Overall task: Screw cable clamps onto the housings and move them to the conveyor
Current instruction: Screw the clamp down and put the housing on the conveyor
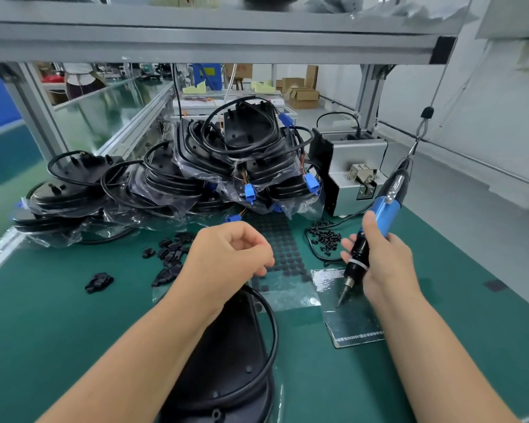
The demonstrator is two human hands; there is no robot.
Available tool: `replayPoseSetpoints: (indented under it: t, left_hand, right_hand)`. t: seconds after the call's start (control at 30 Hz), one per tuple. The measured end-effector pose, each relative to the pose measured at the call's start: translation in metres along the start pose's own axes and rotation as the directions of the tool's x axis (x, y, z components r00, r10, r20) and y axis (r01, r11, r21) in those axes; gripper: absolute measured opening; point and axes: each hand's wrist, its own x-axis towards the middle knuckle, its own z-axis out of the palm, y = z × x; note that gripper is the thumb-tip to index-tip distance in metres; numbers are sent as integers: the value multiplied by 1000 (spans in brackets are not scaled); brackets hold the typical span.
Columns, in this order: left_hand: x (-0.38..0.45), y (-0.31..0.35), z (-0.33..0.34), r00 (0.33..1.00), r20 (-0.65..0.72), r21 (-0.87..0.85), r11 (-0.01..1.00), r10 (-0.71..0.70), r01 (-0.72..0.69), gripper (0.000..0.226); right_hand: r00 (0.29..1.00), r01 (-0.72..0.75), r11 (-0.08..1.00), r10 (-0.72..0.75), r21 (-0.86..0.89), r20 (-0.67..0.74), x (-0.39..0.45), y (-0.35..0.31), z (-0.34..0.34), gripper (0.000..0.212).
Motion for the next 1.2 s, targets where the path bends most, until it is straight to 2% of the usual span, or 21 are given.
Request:
replayPoseSetpoints:
  t: [0.1, 0.17, 0.33, 0.43, 0.57, 0.63, 0.83, 0.93, 1.0, 1.1, 1.2]
  left_hand:
    - [-2, 4, -3, 1000, -1, -82, 996, -20, 20, 9]
    - [-3, 7, -6, 999, 5, -149, 988, -41, 41, 8]
    - [-8, 8, -15, 995, 43, -242, 965, -90, 97, 23]
    - [-15, 6, -21, 995, 34, -279, 955, -96, 102, 30]
    - [-29, 1, -29, 996, 34, -398, 913, -82, 89, 27]
    - [-37, -1, -30, 998, 39, -468, 881, -57, 69, 15]
    - [-46, -6, -36, 997, 34, -589, 804, -75, 81, 23]
    - [-49, -6, -37, 997, 14, -582, 810, -80, 74, 21]
    - [-51, -6, -37, 997, -12, -528, 848, -71, 53, 16]
    - [-53, -6, -38, 997, -72, -409, 913, -36, 4, 21]
    - [-55, -6, -40, 996, -85, -384, 923, -34, -1, 24]
  right_hand:
    - [997, -59, 989, 53, 133, 50, -1, -3, 8, 24]
    - [991, -93, 972, 69, 218, 117, -4, -6, 17, 25]
    - [944, -270, 835, 131, 480, 303, -27, -23, 45, 29]
    - [919, -327, 764, 120, 556, 376, -42, -31, 59, 25]
    - [901, -331, 727, 53, 602, 432, -61, -37, 69, 14]
    - [899, -311, 722, 13, 618, 437, -69, -38, 72, 12]
    - [894, -248, 742, -73, 623, 442, -82, -36, 77, 14]
    - [896, -232, 745, -86, 625, 435, -84, -34, 77, 16]
    - [901, -220, 754, -86, 619, 425, -85, -31, 78, 18]
    - [905, -201, 761, -97, 617, 414, -86, -28, 78, 21]
    - [910, -188, 759, -104, 623, 401, -87, -25, 79, 18]
